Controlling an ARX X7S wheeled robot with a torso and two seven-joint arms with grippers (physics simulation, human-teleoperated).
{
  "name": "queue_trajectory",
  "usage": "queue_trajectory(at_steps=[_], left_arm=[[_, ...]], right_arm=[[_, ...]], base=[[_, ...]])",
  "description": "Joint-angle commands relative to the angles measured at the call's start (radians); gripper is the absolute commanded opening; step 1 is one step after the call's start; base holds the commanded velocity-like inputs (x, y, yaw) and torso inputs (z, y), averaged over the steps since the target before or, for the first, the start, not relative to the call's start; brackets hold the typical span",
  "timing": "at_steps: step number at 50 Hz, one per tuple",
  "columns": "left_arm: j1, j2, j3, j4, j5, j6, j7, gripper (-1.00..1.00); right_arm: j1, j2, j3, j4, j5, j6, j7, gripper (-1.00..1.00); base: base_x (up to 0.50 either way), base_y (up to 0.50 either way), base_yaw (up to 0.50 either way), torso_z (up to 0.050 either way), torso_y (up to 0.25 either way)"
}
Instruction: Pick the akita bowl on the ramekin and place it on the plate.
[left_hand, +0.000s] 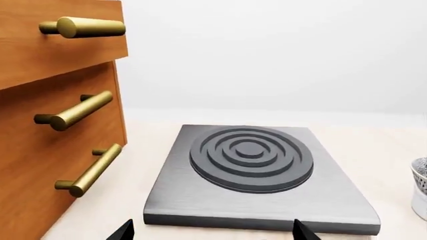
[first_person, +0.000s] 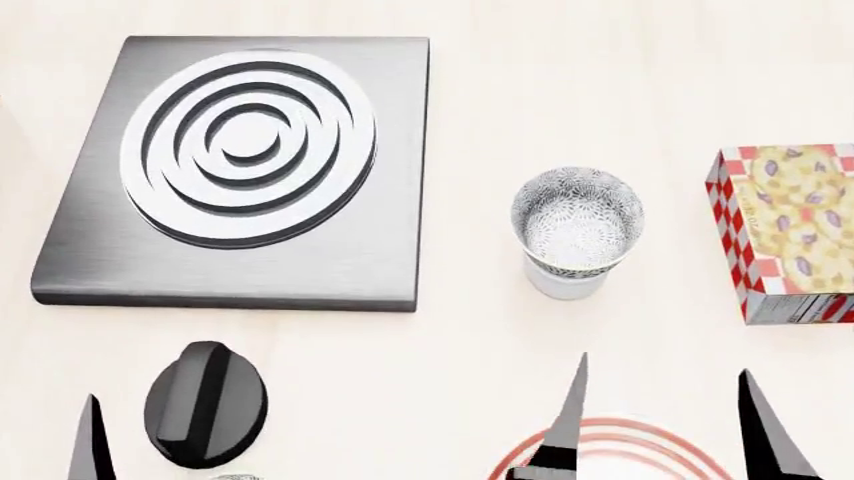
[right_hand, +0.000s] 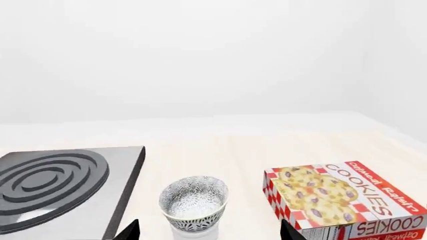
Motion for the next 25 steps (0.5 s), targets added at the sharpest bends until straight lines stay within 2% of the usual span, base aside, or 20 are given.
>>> queue_trajectory(at_steps=[1, 4, 7, 11, 12, 17, 25], left_arm=[[-0.011, -0.005, 0.010, -0.022, -0.019, 0.005, -0.008, 1.00], [-0.009, -0.009, 0.011, -0.020, -0.026, 0.007, -0.008, 1.00], [-0.008, -0.010, 0.009, -0.022, -0.034, 0.009, -0.009, 1.00], [-0.007, -0.013, 0.010, -0.024, -0.040, 0.011, -0.012, 1.00], [-0.006, -0.014, 0.012, -0.025, -0.040, 0.010, -0.013, 1.00], [-0.007, -0.018, 0.012, -0.027, -0.046, 0.009, -0.019, 1.00], [-0.004, -0.025, 0.020, -0.028, -0.051, 0.013, -0.022, 1.00]], right_arm=[[0.160, 0.084, 0.090, -0.099, 0.144, 0.147, -0.021, 1.00], [0.238, 0.124, 0.133, -0.114, 0.261, 0.264, -0.041, 1.00], [0.386, 0.215, 0.153, -0.113, 0.382, 0.422, -0.061, 1.00], [0.586, 0.291, 0.076, -0.042, 0.382, 0.541, -0.073, 1.00], [0.654, 0.327, 0.016, 0.006, 0.390, 0.579, -0.126, 1.00], [0.798, 0.369, -0.118, 0.149, 0.345, 0.573, -0.233, 1.00], [0.951, 0.377, -0.236, 0.324, 0.305, 0.575, -0.337, 1.00]], base=[[0.00, 0.00, 0.00, 0.000, 0.000], [0.00, 0.00, 0.00, 0.000, 0.000], [0.00, 0.00, 0.00, 0.000, 0.000], [0.00, 0.00, 0.00, 0.000, 0.000], [0.00, 0.00, 0.00, 0.000, 0.000], [0.00, 0.00, 0.00, 0.000, 0.000], [0.00, 0.00, 0.00, 0.000, 0.000]])
